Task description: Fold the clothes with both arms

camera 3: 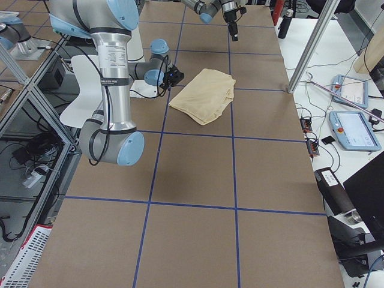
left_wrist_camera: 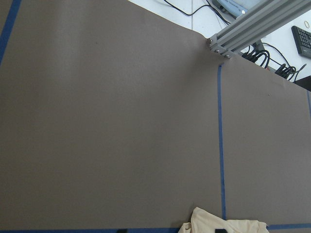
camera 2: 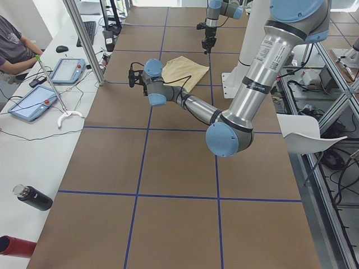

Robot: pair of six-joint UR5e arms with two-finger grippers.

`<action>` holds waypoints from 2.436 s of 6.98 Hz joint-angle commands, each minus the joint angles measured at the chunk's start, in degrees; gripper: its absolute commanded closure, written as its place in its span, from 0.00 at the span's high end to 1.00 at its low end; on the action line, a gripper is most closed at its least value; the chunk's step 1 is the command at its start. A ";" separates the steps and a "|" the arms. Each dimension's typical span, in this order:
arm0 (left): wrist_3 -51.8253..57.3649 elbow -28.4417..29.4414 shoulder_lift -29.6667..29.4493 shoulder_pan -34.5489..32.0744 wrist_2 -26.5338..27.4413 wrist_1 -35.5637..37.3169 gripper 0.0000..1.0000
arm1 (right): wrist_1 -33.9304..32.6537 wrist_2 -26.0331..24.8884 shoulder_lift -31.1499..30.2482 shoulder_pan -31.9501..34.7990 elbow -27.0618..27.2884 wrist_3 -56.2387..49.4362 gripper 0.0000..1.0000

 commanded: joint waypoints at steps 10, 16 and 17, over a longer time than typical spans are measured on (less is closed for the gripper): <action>-13.63 -3.40 1.71 24.06 18.98 9.30 0.61 | -1.88 0.73 5.04 16.48 -10.86 -12.93 1.00; 0.43 -5.44 2.41 14.71 18.54 11.58 0.00 | -1.70 0.99 5.13 17.18 -11.66 -13.90 1.00; 4.95 -1.77 1.10 11.61 18.54 10.89 0.00 | -1.61 1.08 5.22 17.19 -11.66 -13.90 1.00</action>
